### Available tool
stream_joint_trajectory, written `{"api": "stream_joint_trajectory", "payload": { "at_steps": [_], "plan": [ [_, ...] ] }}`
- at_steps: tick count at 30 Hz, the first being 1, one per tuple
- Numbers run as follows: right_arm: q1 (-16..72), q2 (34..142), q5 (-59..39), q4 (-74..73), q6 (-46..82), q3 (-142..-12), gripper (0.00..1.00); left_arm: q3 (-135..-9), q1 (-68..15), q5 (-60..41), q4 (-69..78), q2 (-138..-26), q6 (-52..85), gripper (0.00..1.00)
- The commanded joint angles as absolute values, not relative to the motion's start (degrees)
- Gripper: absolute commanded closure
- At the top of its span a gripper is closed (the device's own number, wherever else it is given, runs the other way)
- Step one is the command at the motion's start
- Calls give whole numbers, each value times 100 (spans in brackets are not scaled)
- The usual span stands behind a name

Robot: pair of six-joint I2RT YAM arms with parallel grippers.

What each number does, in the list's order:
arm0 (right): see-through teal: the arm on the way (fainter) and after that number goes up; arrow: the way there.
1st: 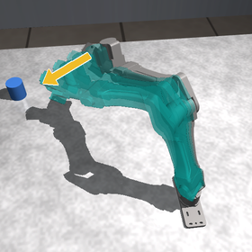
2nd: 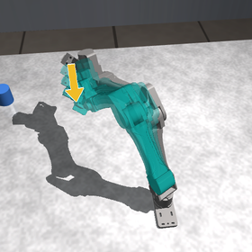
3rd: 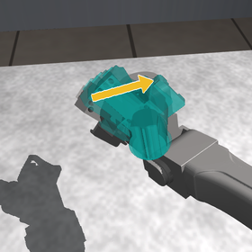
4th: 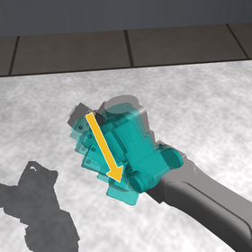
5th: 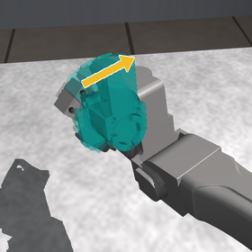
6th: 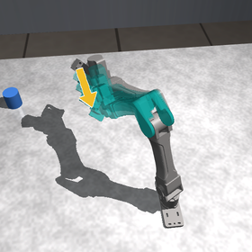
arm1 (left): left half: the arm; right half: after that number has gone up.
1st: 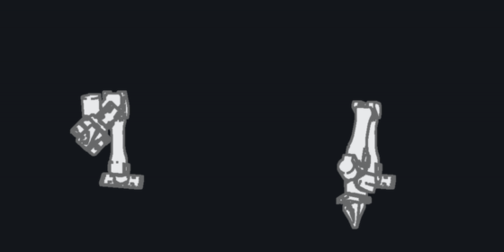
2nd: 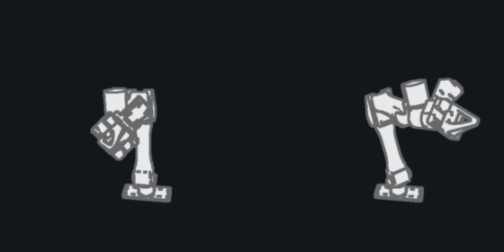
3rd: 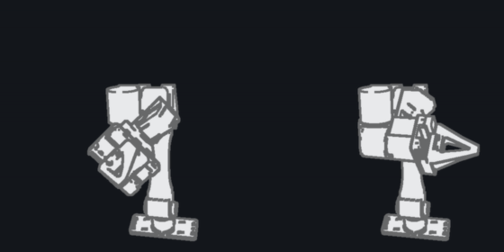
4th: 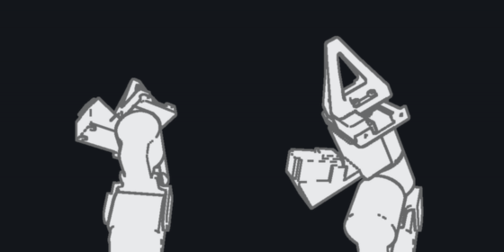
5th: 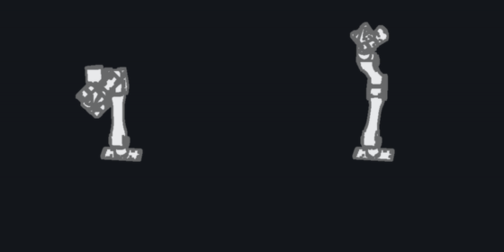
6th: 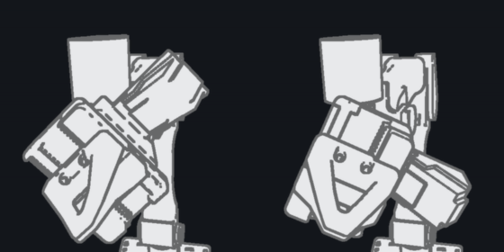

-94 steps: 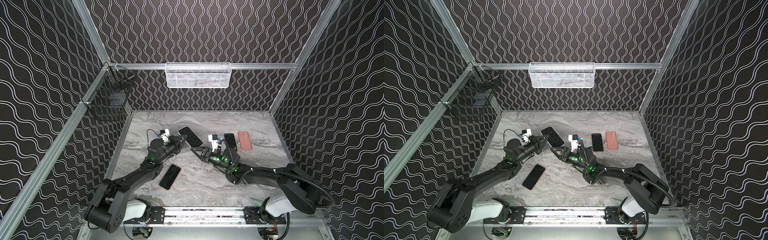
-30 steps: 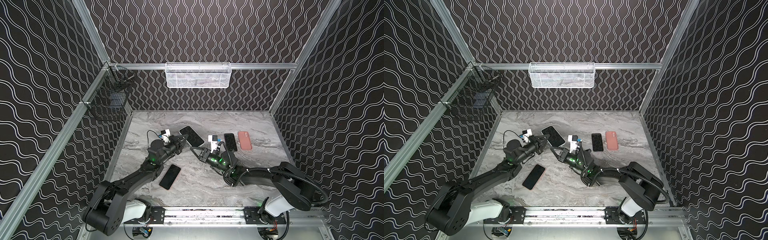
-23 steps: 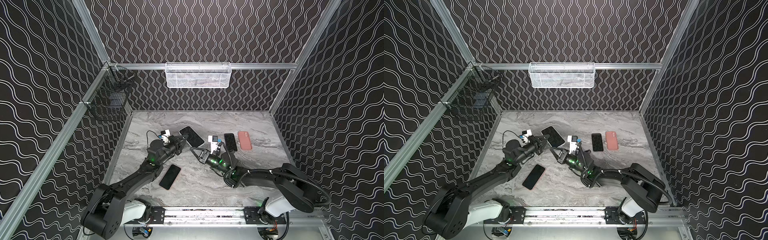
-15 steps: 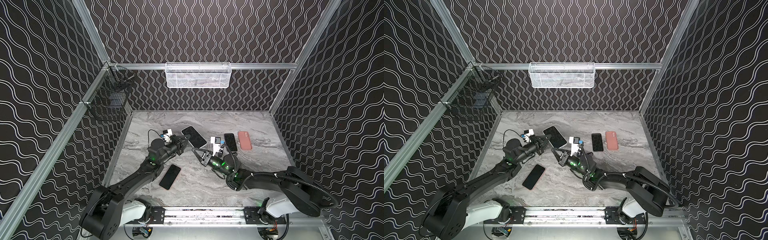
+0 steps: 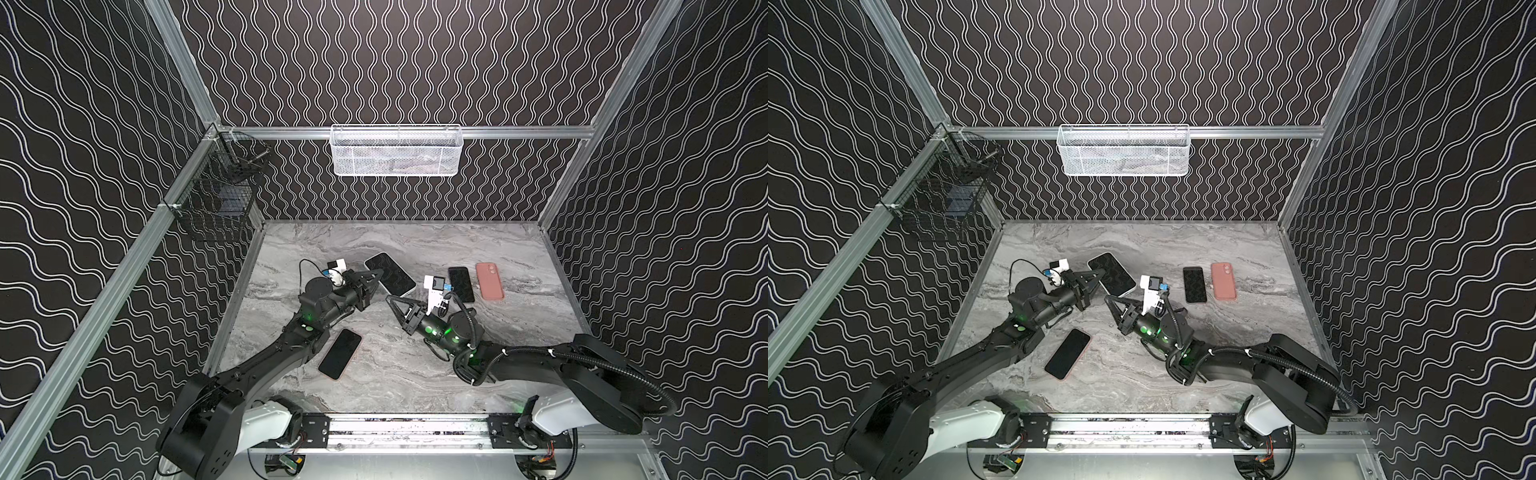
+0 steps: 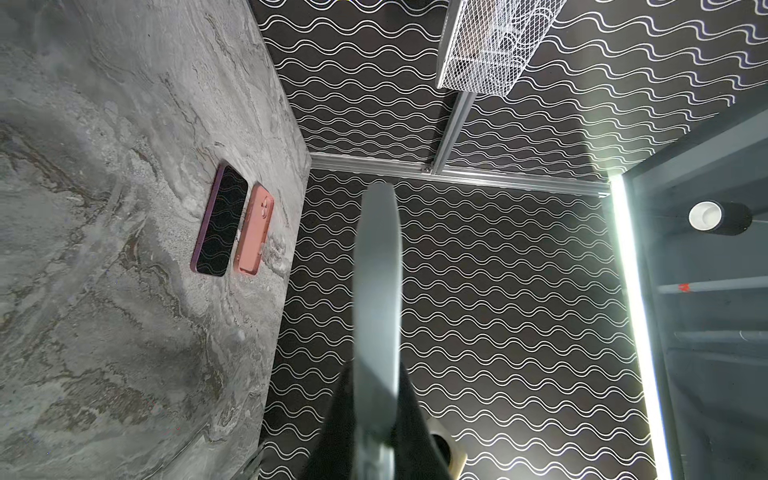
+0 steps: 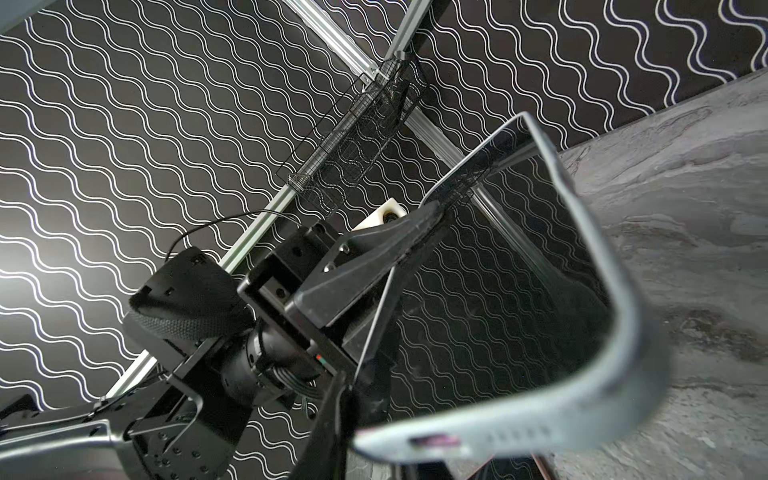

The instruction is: Take the phone out of the phone case

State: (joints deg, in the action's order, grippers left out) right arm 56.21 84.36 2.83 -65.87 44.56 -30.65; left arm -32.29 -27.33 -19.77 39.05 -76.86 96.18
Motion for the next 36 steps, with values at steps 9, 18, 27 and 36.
{"api": "stream_joint_trajectory", "payload": {
  "at_steps": [9, 18, 27, 36],
  "plan": [
    [5673, 8408, 587, -5757, 4135, -2953, 79, -3412, -2746, -2114, 5102, -7826, 10047, 100],
    [5695, 8510, 603, -6065, 4203, -2812, 78, -3452, -2747, -2178, 5290, -7918, 10144, 100],
    [5695, 8378, 345, -6190, 4081, -2736, 77, -3549, -2743, -2276, 4891, -7815, 9649, 100],
    [5154, 7578, -853, -5193, 3896, -2615, 73, -3994, -2671, -2551, 3239, -7545, 8118, 100]
  ]
}}
